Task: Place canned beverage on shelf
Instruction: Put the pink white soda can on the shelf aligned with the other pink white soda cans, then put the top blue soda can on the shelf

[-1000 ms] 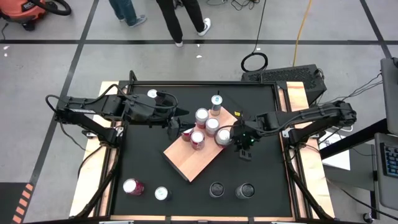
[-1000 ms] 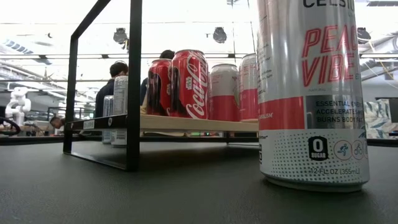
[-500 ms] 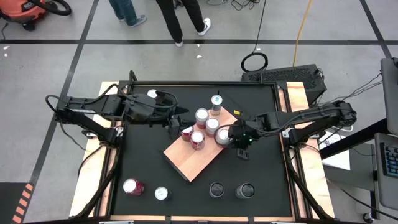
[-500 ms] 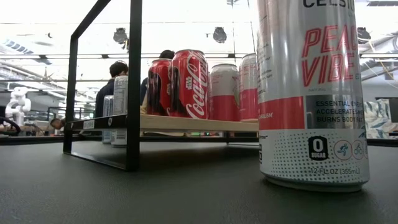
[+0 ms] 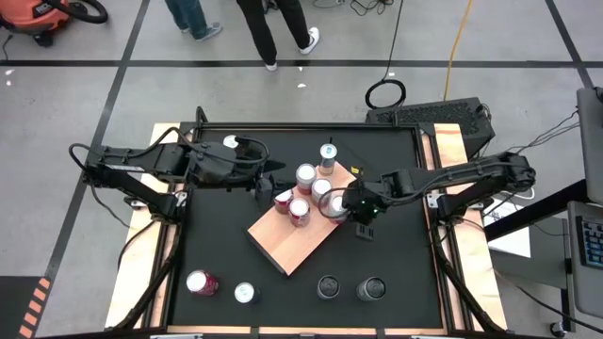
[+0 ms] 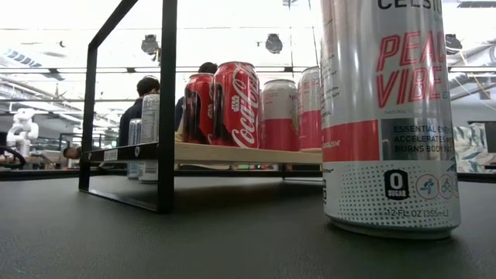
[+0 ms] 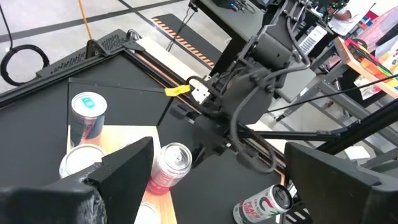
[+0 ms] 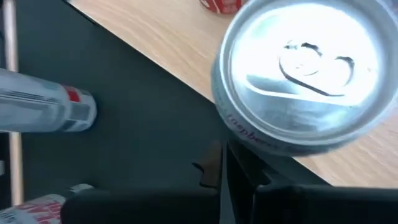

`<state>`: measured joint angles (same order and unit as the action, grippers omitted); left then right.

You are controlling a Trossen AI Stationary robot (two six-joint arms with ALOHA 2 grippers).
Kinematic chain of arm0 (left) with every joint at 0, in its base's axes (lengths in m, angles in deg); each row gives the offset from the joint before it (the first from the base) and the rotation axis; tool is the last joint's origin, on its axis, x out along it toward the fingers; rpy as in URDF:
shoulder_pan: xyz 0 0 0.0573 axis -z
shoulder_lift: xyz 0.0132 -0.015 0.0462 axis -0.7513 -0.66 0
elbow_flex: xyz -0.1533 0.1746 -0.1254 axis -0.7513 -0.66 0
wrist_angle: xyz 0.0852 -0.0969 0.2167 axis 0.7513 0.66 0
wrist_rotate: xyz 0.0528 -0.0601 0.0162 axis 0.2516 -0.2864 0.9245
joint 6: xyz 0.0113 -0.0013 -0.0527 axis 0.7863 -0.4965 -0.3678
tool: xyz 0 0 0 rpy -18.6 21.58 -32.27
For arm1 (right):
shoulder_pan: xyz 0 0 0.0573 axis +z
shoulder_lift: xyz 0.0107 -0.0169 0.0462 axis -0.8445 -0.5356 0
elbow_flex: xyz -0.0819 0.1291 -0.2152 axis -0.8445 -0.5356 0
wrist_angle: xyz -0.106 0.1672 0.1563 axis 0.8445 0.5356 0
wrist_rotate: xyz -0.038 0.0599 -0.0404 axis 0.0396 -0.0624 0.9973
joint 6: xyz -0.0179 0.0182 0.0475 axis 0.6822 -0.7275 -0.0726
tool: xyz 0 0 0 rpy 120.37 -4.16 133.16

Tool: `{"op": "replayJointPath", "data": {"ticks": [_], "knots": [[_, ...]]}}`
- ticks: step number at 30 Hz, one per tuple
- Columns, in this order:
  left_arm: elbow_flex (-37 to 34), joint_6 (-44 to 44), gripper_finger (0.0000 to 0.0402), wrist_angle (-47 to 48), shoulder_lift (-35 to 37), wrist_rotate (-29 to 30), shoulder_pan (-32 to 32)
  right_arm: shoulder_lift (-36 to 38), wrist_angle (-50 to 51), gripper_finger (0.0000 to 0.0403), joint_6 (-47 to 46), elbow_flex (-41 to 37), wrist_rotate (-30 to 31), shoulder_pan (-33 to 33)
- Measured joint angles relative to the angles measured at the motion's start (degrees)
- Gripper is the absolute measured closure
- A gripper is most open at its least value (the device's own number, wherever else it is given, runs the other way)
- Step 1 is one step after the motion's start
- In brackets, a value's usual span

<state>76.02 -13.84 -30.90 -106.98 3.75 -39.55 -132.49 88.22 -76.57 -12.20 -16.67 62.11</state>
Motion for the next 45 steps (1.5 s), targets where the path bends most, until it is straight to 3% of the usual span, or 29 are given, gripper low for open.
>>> {"op": "replayJointPath", "data": {"ticks": [26,33,37,45], "knots": [[0.00,0.04,0.0038,0.00,0.00,-0.02,0.00,-3.08,-2.08,0.0403,2.81,0.00,-0.18,-1.47],[0.00,-0.06,0.0038,0.40,0.00,1.42,0.00,-3.04,-1.58,0.0403,0.27,0.02,-8.47,-1.48],[0.00,-4.45,0.0038,4.33,0.00,4.29,-0.57,-0.92,1.55,0.0403,-2.97,0.04,-11.15,-1.39],[0.00,-6.01,0.0038,8.24,0.34,3.50,-3.54,9.83,4.81,0.0403,-12.52,0.07,-8.45,-1.36]]}}
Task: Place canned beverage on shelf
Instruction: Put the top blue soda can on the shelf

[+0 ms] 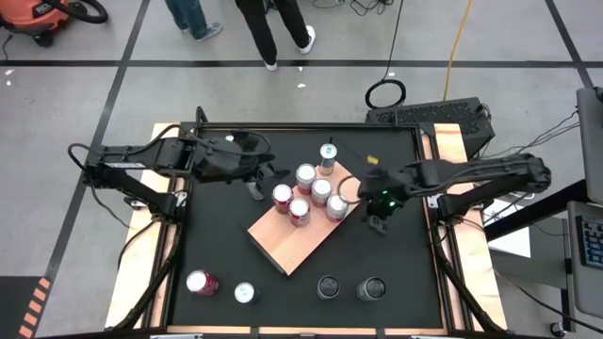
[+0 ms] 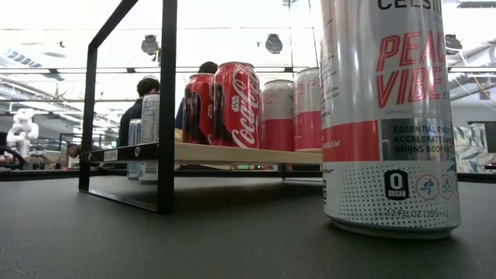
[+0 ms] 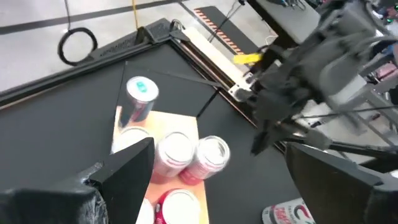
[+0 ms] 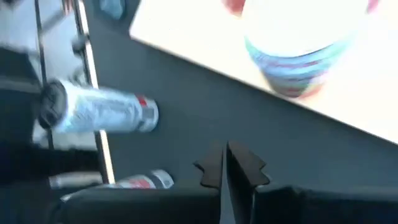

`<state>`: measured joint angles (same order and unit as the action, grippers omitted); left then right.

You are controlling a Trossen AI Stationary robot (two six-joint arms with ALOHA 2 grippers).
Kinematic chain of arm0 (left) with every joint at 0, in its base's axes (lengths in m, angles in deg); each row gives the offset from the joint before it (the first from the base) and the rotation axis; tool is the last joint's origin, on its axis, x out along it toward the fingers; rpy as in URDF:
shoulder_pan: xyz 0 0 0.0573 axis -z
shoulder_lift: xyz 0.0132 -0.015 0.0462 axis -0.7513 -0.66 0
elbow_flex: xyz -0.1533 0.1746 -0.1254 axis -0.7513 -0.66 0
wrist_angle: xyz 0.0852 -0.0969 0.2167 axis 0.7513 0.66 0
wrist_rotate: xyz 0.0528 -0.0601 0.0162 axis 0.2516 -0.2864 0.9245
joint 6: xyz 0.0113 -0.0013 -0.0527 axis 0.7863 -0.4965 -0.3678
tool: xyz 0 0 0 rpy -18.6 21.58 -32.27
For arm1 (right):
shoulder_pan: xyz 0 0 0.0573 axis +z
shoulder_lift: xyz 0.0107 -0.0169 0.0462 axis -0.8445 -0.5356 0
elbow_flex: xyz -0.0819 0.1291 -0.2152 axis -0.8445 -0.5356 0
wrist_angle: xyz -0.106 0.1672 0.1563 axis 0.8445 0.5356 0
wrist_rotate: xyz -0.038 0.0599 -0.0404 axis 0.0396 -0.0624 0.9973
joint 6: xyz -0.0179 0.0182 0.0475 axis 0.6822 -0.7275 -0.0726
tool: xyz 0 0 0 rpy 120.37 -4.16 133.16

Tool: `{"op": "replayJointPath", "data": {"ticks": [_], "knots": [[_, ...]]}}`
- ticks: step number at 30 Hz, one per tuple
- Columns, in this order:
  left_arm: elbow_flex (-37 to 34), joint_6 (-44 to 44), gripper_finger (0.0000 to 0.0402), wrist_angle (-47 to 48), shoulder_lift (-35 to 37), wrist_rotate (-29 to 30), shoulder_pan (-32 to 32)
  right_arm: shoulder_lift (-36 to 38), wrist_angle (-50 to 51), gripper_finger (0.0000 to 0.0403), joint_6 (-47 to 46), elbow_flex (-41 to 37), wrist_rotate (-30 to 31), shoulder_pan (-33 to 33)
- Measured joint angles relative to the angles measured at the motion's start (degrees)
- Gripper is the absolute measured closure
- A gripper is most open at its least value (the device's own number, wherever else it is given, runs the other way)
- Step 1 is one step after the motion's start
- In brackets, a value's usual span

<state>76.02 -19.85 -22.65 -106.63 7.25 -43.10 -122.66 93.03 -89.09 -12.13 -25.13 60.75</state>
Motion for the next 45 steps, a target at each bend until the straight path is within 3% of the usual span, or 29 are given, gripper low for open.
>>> {"op": "replayJointPath", "data": {"ticks": [12,19,26,39,45], "knots": [[0.00,-0.53,0.0038,14.46,0.03,-3.82,-15.33,12.55,-1.38,0.0403,-9.61,0.02,6.96,1.97],[0.00,-1.29,0.0038,25.45,-0.56,-9.01,-26.81,14.54,-6.11,0.0403,-8.39,0.02,7.13,1.11],[0.00,-3.35,0.0038,38.03,-5.23,-10.60,-37.01,14.84,-5.77,0.0403,-6.38,0.02,6.26,-0.58],[0.00,1.70,0.0038,38.76,-14.95,-16.26,-43.07,14.92,-4.94,0.0403,4.00,0.02,4.90,-6.84],[0.00,3.10,0.0038,38.66,-16.11,-17.09,-46.15,14.92,-4.83,0.0403,9.27,0.02,-1.00,-12.52]]}}
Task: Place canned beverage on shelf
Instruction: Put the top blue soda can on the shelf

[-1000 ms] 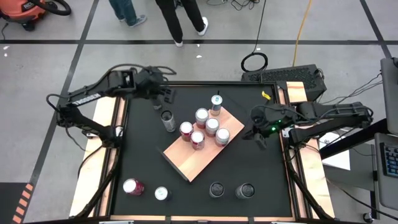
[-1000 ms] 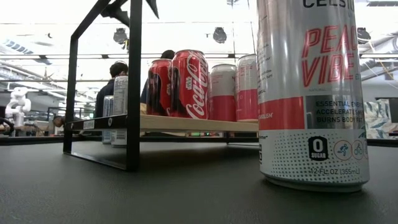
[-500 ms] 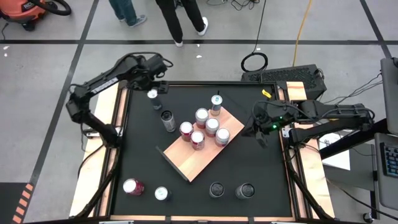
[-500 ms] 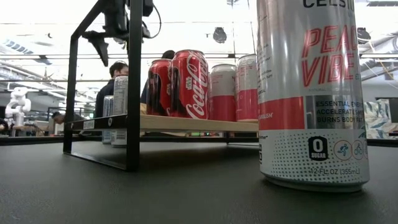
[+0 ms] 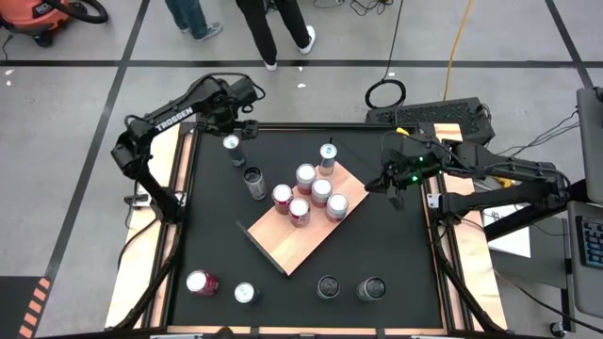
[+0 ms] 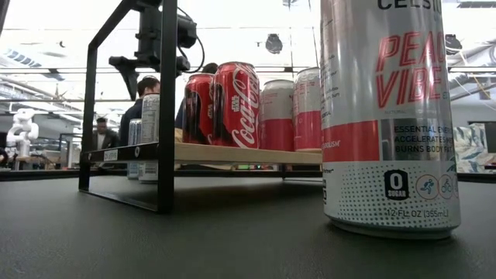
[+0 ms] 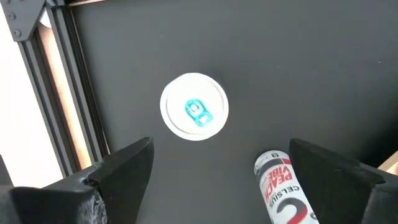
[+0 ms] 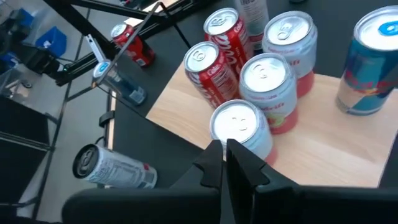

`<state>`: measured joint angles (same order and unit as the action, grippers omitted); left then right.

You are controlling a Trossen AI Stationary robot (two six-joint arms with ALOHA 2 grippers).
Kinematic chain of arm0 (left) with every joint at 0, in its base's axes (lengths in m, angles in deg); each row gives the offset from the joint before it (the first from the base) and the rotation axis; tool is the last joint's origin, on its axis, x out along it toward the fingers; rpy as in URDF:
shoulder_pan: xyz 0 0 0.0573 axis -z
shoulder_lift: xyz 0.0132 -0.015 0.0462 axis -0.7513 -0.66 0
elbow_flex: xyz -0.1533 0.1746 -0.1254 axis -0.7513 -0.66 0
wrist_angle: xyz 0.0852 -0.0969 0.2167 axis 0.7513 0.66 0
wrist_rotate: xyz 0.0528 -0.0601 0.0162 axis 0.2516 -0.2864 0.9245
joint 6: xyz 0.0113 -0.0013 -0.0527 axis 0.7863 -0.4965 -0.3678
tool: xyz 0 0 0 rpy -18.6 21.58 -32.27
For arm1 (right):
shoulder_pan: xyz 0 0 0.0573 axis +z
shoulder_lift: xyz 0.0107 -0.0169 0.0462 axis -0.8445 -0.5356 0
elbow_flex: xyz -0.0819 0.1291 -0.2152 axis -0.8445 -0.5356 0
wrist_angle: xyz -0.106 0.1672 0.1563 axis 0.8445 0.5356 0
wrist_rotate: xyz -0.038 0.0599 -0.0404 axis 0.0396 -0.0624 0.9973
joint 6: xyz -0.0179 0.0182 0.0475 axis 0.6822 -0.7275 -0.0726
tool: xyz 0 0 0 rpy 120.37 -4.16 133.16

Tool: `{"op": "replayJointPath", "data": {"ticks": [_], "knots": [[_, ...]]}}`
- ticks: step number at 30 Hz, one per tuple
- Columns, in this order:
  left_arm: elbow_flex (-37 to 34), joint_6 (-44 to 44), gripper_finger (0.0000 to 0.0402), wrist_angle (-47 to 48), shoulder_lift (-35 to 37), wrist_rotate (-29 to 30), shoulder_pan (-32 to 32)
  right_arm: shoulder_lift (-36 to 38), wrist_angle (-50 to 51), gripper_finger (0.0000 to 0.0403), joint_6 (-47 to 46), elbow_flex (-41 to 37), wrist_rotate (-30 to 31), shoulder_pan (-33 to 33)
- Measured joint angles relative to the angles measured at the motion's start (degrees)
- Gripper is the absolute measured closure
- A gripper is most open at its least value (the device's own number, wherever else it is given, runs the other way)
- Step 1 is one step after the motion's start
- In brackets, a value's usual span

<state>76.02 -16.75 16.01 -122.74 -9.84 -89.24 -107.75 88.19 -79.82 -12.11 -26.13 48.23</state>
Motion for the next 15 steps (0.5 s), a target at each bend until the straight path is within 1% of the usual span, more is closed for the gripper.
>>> {"op": "replayJointPath", "data": {"ticks": [2,6,9,13,15], "knots": [[0.00,0.40,0.0038,-0.07,-0.42,-1.68,-1.19,0.00,0.07,0.0403,1.39,0.00,-1.97,-1.88],[0.00,0.51,0.0038,-0.37,-0.57,-2.23,-2.51,0.00,0.16,0.0403,4.47,0.00,-5.88,-5.36],[0.00,0.51,0.0038,-0.82,-0.54,-2.32,-2.96,0.00,0.16,0.0403,6.81,0.00,-7.41,-7.75],[-0.83,0.07,0.0038,-0.93,-0.82,-2.33,-3.61,-0.01,0.15,0.0403,9.52,0.00,-7.75,-10.80],[-1.90,0.15,0.0038,-0.96,-1.27,-3.54,-3.90,-0.27,0.14,0.0403,10.83,0.00,-8.52,-12.28]]}}
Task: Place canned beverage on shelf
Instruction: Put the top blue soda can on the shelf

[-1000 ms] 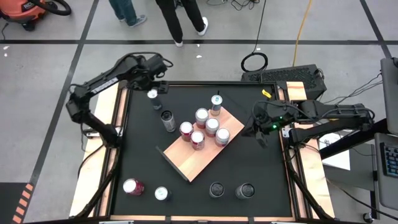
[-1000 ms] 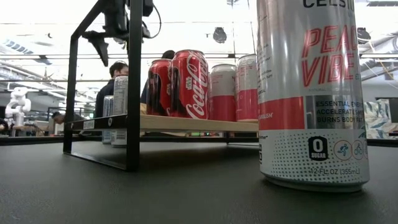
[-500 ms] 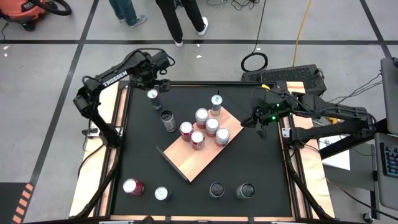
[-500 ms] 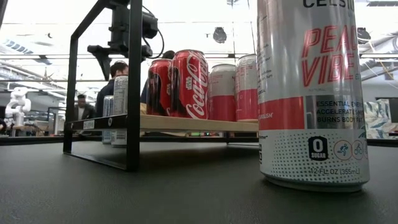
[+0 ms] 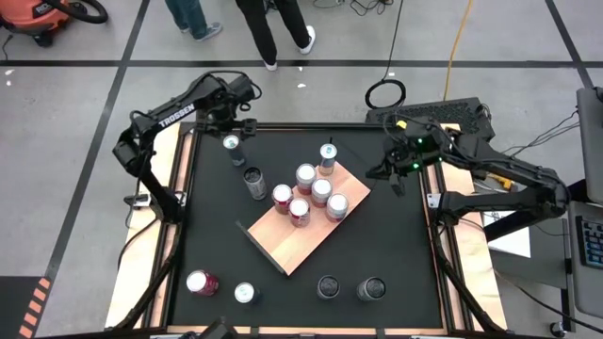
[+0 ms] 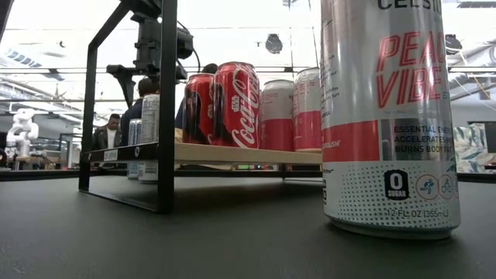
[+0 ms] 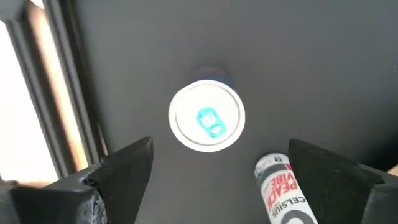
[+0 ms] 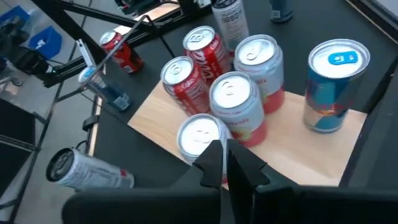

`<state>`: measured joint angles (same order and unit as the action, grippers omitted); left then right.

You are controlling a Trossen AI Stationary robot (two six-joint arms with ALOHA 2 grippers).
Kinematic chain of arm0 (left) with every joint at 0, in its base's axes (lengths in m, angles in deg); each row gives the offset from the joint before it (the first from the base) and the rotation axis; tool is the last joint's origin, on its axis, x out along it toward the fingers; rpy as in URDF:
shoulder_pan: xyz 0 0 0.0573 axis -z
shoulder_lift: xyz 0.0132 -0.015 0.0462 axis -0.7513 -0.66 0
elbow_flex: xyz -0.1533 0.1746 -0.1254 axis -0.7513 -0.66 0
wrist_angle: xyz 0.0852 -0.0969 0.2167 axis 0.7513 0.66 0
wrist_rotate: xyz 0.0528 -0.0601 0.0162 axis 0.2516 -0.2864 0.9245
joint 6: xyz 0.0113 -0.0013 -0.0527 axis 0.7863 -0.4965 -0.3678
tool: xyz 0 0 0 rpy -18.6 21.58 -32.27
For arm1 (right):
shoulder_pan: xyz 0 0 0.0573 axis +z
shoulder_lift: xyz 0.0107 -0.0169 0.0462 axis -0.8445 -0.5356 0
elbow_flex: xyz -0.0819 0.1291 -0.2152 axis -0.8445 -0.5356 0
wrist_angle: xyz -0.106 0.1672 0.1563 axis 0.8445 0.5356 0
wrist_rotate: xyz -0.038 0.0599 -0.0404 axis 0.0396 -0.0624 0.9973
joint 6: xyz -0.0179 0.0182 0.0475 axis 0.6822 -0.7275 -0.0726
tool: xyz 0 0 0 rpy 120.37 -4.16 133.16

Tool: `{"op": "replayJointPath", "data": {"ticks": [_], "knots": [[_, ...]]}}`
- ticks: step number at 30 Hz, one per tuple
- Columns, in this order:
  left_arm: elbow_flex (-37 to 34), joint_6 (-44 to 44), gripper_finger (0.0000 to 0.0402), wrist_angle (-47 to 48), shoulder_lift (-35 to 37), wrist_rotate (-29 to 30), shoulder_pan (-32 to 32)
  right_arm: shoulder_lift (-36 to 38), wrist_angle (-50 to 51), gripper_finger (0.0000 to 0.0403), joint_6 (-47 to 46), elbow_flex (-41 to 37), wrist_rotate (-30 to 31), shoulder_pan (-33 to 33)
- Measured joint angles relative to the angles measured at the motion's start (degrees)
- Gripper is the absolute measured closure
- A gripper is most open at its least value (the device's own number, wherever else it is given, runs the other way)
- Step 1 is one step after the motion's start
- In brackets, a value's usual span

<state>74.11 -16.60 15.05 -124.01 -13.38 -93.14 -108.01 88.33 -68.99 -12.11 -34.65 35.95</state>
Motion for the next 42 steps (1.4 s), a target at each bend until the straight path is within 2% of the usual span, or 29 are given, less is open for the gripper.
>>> {"op": "replayJointPath", "data": {"ticks": [3,18,42], "knots": [[-0.93,-0.05,0.0038,-1.17,-0.19,-2.41,-0.11,-0.53,0.00,0.0403,1.26,0.00,-0.98,-2.07],[-6.86,-1.62,0.0038,-5.84,-0.26,-3.01,-0.11,-4.50,-2.94,0.0403,6.55,0.00,-7.93,-8.19],[-7.89,-3.31,0.0038,-8.73,-3.21,-1.36,-0.48,-4.58,-2.60,0.0403,11.05,0.00,-7.95,-10.98]]}}
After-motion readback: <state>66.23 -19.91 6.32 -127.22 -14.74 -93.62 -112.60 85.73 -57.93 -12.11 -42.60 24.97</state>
